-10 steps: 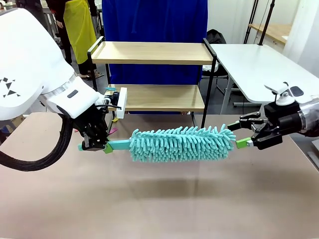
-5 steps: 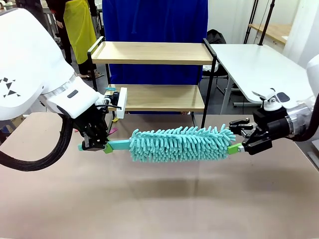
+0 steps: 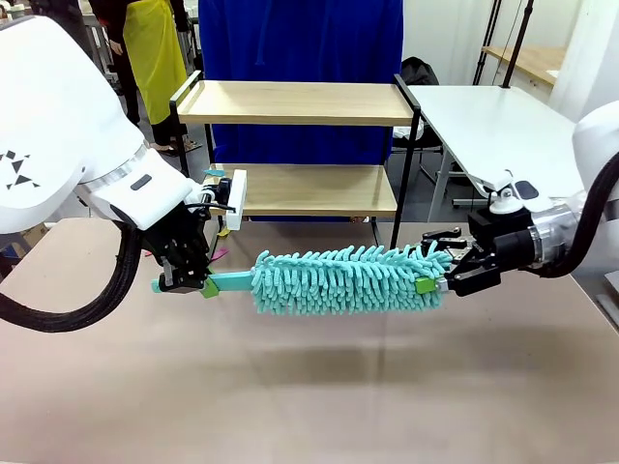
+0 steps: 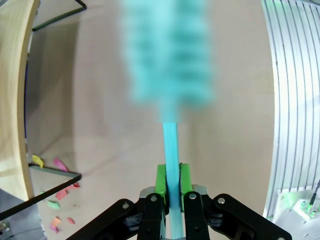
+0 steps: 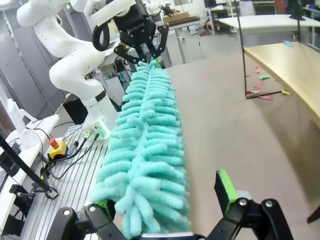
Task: Clean the shelf.
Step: Hand the Duster back to the human.
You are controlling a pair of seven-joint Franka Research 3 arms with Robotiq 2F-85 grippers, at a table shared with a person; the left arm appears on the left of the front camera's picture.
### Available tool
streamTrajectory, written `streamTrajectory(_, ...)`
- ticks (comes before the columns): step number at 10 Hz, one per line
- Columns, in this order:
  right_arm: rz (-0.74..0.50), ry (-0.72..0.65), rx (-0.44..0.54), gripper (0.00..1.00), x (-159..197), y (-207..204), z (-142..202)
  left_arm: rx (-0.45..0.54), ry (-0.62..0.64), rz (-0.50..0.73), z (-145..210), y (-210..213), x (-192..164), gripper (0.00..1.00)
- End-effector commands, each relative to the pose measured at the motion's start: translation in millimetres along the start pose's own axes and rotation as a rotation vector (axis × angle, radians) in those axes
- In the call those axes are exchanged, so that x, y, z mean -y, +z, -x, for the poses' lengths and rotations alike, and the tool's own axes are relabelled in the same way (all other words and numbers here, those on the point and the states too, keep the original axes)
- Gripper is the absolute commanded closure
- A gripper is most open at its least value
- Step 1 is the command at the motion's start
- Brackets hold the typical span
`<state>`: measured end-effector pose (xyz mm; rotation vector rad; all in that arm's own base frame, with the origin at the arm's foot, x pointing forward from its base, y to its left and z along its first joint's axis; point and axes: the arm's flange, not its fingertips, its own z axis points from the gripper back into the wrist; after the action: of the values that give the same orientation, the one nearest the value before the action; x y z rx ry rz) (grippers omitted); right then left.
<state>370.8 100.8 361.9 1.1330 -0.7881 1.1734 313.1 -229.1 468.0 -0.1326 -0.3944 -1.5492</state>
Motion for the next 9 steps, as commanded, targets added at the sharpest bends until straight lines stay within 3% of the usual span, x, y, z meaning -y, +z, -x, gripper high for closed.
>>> streamTrajectory(1,-0.020,0.021,0.002,0.00,-42,-22,21,0.007,0.001,-0.004,1,3,0,0.87)
streamTrajectory(6,-0.070,0.019,-0.008,0.00,-41,-33,28,0.007,0.001,-0.004,1,3,0,0.87)
streamTrajectory(7,-0.064,0.022,-0.043,0.59,-41,-30,28,0.007,0.001,-0.004,1,3,0,0.87)
streamTrajectory(8,-0.063,0.042,-0.065,0.59,-41,-30,25,0.007,0.001,-0.004,1,3,0,0.87)
streamTrajectory(9,-0.068,0.054,-0.084,1.00,-41,-30,25,0.007,0.001,-0.004,1,3,0,0.87)
